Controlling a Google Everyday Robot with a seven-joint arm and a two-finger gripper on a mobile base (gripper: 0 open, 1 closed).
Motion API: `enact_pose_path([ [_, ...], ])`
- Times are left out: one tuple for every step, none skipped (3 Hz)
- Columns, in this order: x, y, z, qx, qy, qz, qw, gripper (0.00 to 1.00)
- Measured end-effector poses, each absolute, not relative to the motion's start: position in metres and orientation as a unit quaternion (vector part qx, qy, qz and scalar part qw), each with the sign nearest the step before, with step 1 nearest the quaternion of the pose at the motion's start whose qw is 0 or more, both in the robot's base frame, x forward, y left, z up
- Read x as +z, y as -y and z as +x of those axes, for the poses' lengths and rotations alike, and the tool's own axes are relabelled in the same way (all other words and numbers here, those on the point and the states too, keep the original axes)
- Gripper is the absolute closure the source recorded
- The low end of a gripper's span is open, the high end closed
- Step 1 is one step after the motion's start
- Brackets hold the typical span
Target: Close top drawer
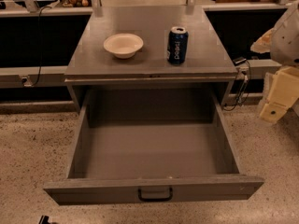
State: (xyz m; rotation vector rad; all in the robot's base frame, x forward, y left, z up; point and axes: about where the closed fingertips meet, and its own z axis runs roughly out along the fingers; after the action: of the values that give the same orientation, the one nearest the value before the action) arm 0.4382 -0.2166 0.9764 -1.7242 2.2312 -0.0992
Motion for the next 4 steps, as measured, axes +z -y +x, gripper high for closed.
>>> enact_pose_path([
  [0.976,0.217,0.438,-0.035,-0.781,-0.603,0.159,0.0],
  [0.956,0.208,0.44,0.005,-0.774,-0.612,0.162,0.0],
  [0.922,0.178,0.426,0.062,-0.749,-0.631,0.193,0.0],
  [0.856,0.155,0.407,0.135,-0.725,-0.627,0.25,0.0],
])
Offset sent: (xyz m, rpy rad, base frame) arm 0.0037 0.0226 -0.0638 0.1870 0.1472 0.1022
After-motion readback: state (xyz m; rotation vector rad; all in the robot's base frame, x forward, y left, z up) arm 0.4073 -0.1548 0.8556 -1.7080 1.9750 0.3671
